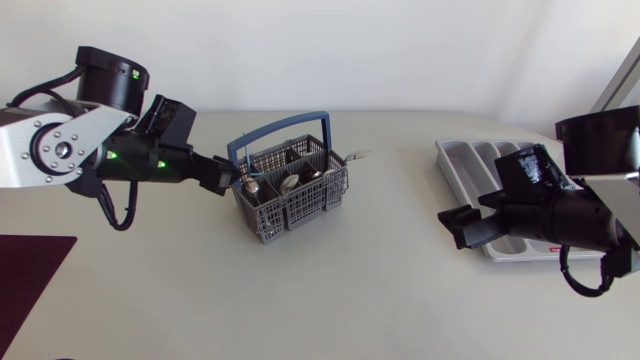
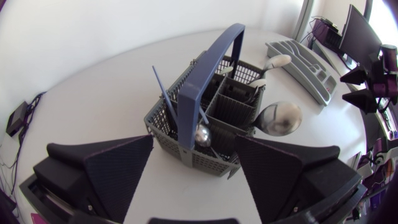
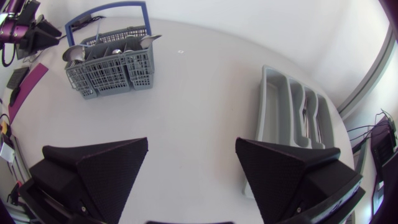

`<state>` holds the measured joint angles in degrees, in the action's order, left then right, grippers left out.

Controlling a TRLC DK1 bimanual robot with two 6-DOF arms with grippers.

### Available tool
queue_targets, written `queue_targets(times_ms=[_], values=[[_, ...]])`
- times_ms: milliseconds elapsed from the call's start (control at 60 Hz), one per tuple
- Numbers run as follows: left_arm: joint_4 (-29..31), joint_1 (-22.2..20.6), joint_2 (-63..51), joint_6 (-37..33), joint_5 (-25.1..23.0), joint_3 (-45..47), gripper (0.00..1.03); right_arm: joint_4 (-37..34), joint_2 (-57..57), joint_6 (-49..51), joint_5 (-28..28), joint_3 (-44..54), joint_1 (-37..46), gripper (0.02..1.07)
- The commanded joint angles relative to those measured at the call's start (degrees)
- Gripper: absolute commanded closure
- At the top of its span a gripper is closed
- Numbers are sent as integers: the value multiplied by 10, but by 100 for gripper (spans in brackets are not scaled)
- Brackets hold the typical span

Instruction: Sort the cutlery from the basket into the organizer compartments.

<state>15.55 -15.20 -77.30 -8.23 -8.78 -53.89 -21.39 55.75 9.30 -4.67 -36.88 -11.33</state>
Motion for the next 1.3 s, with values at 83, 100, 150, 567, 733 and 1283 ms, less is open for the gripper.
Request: queue_targets(times_ms=[83, 100, 150, 567, 733, 1283], values=[[-47, 4, -35, -26, -13, -28, 22, -13, 10, 21, -18, -10, -14, 6], [-50, 4, -40, -27, -13, -31, 23, -13, 9, 21, -18, -11, -16, 6], [-58, 5, -51, -31, -13, -36, 25, -16, 9, 21, -18, -13, -21, 6], [-90, 25, -126, -35, -59, -52, 97, -8, 24, 36, -16, -25, -62, 6], [-79, 32, -98, -42, -82, -27, 100, -2, 41, 35, -10, -28, -71, 6], [11, 22, 142, -100, -129, 141, 84, 19, 52, 34, 11, -14, -96, 6]])
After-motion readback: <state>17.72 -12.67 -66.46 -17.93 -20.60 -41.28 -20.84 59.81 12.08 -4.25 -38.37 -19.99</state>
